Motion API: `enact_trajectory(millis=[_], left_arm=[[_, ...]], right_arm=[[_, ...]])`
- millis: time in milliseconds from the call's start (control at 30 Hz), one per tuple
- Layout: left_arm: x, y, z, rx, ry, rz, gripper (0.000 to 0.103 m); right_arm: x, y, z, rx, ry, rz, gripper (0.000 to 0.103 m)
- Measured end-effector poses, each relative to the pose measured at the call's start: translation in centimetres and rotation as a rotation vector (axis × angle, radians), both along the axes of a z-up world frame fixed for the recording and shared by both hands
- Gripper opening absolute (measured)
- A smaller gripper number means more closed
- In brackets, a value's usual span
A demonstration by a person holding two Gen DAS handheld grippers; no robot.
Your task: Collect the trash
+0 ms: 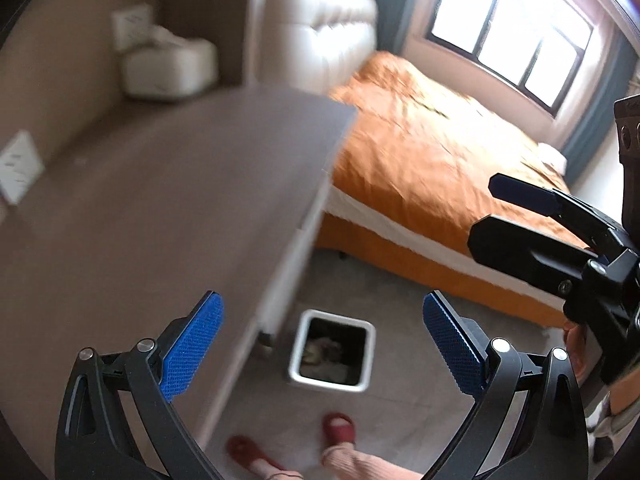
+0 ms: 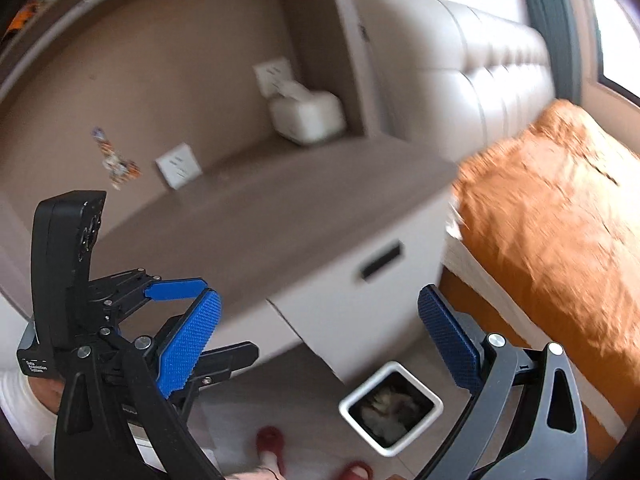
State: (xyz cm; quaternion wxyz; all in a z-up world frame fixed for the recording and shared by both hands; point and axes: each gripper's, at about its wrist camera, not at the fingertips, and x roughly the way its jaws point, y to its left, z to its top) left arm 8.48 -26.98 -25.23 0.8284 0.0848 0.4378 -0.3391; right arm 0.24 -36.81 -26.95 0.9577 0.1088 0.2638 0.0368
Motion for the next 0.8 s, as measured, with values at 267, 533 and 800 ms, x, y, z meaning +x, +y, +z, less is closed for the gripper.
enact_trajectory(millis=[267, 533, 800], left_arm=[[0.1, 7.8, 6.0, 0.001, -0.110, 0.165, 0.098], [0.5, 15.2, 10.0, -0.015, -0.186, 0.310, 0.098], [0.1, 21.2, 13.1, -0.014, -0.262, 0.413, 0.098]], right_arm=[[1.2, 5.8, 5.2, -0.027, -0.100, 0.149, 0.098], [2.6, 11.2, 9.0, -0.052, -0.179, 0.260, 0.098], [3.3, 15.8, 12.5, -0.041, -0.260, 0.322, 0.098]])
